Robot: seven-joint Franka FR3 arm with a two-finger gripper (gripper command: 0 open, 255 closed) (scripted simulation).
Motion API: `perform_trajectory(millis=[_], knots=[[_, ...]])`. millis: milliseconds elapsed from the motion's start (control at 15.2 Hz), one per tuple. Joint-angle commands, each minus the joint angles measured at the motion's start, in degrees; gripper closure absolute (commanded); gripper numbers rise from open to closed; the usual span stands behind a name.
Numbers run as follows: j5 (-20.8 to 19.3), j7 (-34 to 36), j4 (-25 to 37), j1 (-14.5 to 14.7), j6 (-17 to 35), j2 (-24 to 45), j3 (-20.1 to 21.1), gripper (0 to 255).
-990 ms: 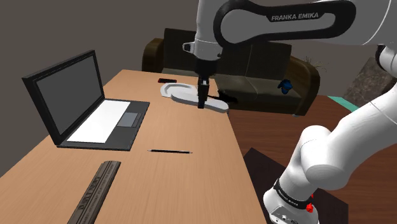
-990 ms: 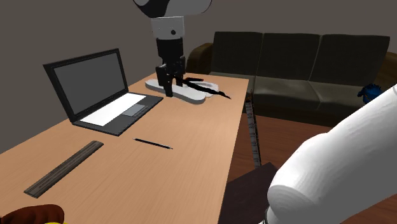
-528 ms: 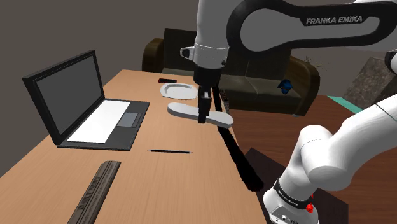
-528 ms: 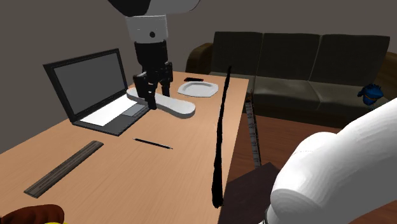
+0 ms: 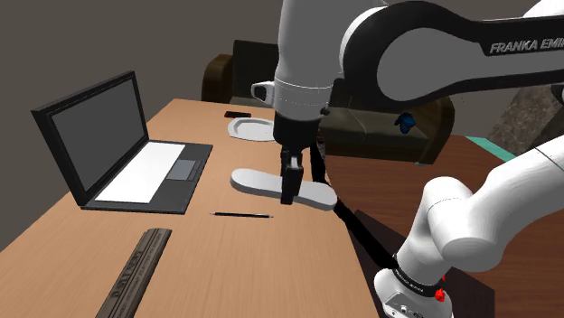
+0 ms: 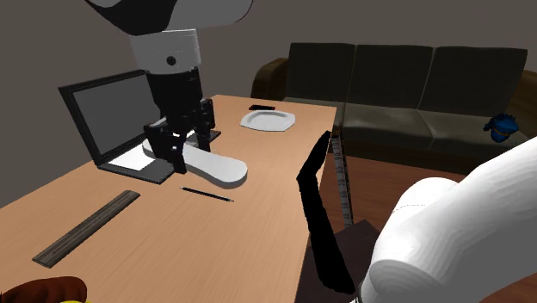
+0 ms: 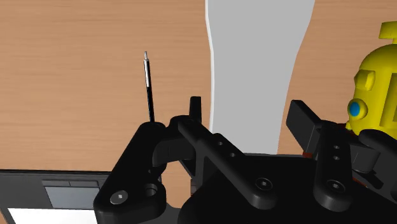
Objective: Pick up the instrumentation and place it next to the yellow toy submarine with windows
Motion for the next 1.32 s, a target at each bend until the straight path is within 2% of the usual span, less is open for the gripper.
perform_trajectory(millis=[0, 1254], knots=[[0.2, 0.1, -1.6, 0.1, 1.6, 0.0, 0.3, 255], [1.1, 0.4, -14.0, 0.5, 16.9, 2.9, 2.4, 255]])
